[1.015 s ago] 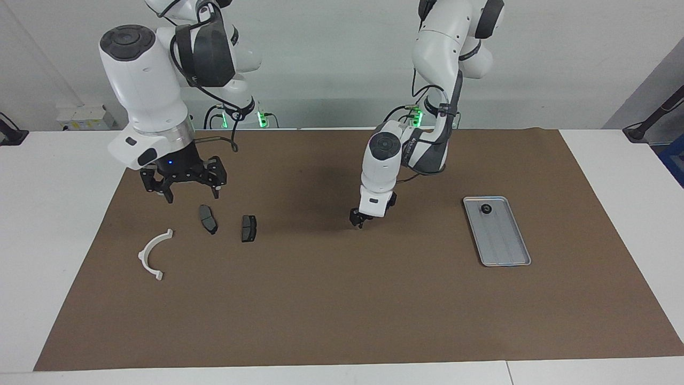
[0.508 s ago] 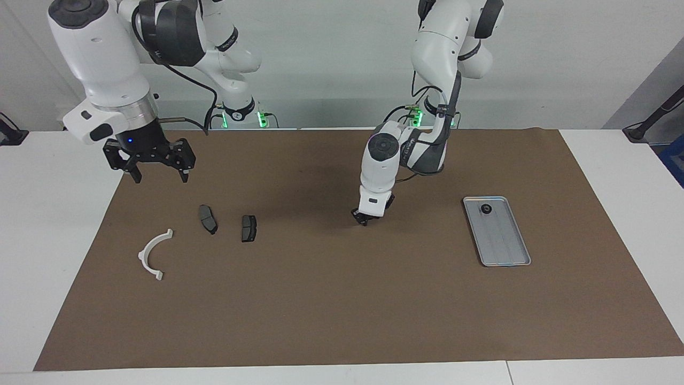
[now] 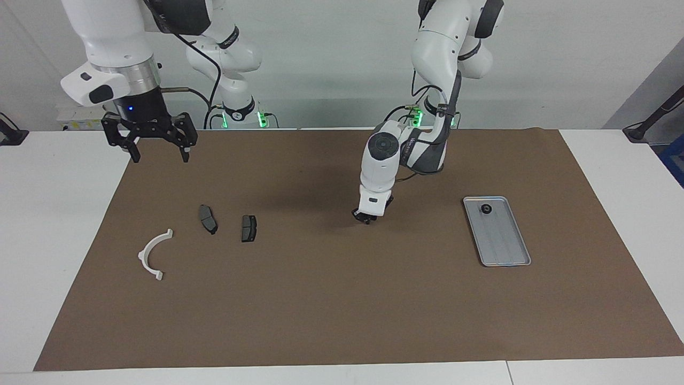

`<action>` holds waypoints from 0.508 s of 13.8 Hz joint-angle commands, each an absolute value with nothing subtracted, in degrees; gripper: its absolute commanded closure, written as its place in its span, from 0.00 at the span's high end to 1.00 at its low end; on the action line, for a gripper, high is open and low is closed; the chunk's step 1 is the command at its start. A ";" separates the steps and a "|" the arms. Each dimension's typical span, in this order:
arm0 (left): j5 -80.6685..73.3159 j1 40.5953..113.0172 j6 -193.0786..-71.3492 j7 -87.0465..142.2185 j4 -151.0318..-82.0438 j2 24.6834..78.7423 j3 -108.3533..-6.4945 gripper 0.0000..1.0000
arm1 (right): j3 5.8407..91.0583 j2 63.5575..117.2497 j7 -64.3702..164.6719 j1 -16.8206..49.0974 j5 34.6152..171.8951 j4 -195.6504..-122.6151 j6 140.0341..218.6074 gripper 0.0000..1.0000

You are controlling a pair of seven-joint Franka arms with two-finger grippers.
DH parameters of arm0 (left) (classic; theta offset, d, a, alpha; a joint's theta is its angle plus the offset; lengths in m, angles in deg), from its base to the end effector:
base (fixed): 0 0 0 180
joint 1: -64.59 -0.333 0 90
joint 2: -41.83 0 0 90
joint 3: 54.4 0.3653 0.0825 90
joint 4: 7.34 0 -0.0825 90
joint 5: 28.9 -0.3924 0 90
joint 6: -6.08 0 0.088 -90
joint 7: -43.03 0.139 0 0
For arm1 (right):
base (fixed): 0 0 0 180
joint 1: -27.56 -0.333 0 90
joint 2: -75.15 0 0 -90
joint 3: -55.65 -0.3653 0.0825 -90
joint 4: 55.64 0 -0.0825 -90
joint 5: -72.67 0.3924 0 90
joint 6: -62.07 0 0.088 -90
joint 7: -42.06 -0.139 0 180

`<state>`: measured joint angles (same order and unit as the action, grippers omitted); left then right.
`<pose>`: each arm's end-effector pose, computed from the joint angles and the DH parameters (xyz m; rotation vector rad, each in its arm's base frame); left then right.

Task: Pick bearing gear from pile to tray
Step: 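Grasp the ring with the left gripper while the right gripper returns, then carry the ring with the left gripper and lower it into the tray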

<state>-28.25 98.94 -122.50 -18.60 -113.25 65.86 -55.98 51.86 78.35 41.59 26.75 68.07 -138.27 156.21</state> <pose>0.5369 -0.3883 0.3034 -3.0548 -0.7120 0.0480 0.5943 0.0358 0.6796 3.0611 0.1098 0.2277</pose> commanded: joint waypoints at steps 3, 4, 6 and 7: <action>-29.52 93.88 -116.98 -15.10 -114.56 62.06 -54.66 0.00 | 55.29 72.43 42.85 25.02 71.44 -147.99 159.53 1.00; -29.52 90.46 -115.49 -9.85 -115.44 59.95 -54.75 0.00 | 55.99 71.47 42.86 24.93 71.61 -149.84 160.33 1.00; -29.52 82.47 -113.54 0.43 -116.85 56.17 -54.84 0.00 | 56.26 69.88 43.12 24.93 71.61 -153.36 162.52 1.00; -29.43 78.78 -113.10 5.88 -116.94 55.55 -54.84 0.00 | 56.53 69.27 43.21 24.93 71.61 -154.51 162.88 1.00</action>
<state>-28.82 85.28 -114.59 -2.43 -113.59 60.05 -54.00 55.57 72.85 41.59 25.44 70.35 -149.14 160.37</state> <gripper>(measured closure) 0.762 0.000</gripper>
